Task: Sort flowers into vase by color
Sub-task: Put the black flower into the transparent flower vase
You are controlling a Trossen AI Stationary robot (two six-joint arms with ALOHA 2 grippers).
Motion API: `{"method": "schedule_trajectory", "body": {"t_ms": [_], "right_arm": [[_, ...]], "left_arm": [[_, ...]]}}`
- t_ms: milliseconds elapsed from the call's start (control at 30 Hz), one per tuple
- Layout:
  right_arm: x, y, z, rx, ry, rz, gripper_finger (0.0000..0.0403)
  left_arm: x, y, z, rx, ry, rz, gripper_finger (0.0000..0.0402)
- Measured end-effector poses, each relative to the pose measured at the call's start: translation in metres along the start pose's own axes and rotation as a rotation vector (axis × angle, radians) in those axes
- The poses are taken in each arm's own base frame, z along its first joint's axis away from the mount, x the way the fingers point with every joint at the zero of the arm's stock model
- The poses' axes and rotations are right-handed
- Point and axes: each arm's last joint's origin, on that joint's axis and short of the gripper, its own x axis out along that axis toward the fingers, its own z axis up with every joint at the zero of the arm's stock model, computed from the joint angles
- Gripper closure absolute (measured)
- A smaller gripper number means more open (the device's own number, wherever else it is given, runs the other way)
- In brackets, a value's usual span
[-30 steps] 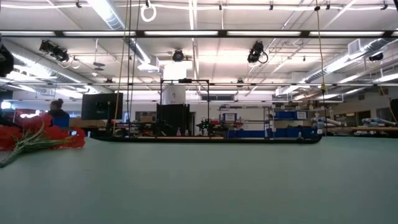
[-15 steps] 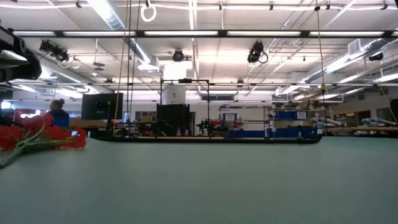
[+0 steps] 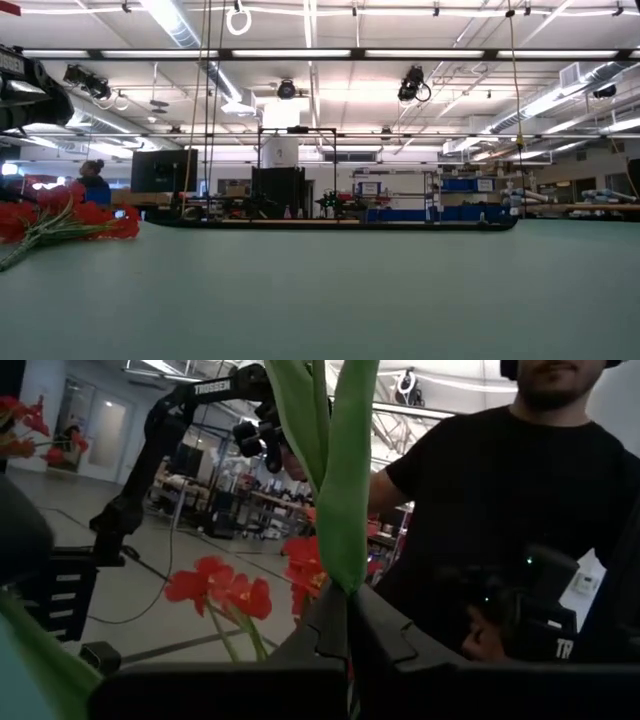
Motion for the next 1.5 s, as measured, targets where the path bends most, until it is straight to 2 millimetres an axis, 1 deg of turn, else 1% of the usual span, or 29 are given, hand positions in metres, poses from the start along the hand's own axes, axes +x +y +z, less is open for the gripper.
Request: {"method": "schedule_trajectory", "body": {"t_ms": [133,267,500,633,700,800,933,1067,1200,1333,1500], "right_arm": [[0.000,0.000,0.000,0.008,0.004,0.002,0.0251],[0.000,0.000,0.000,0.009,0.016,0.008,0.0251],[0.000,0.000,0.000,0.023,0.021,0.010,0.0251],[0.000,0.000,-0.001,0.024,0.025,0.012,0.0251],[0.000,0.001,-0.001,0.025,0.030,0.014,0.0251],[0.000,0.001,-0.001,0.025,0.035,0.016,0.0251],[0.000,0.000,-0.002,0.024,0.038,0.016,0.0251],[0.009,-0.004,-0.010,0.011,0.058,-0.002,0.0251],[0.019,-0.007,-0.020,0.014,0.080,-0.005,0.0251],[0.028,-0.010,-0.029,0.017,0.091,0.004,0.0251],[0.033,-0.012,-0.035,0.012,0.142,0.023,0.0251]], "left_arm": [[0.000,0.000,0.000,0.000,0.001,-0.001,0.0396],[0.000,0.000,-0.001,-0.003,0.018,-0.024,0.0369],[0.000,0.000,-0.004,0.002,0.046,-0.017,0.0294],[0.000,0.000,-0.004,-0.091,0.046,-0.016,0.0241],[0.000,0.000,-0.004,-0.110,0.051,-0.017,0.0218],[0.000,-0.001,-0.005,-0.145,0.070,-0.037,0.0195],[0.003,-0.004,0.004,-0.135,0.162,-0.008,0.0187],[0.005,-0.009,0.021,-0.111,0.272,0.028,0.0187],[0.004,-0.014,0.039,-0.107,0.333,0.055,0.0187],[0.000,-0.016,0.051,-0.131,0.406,0.094,0.0187],[-0.005,-0.018,0.065,-0.194,0.479,0.146,0.0187]]}}
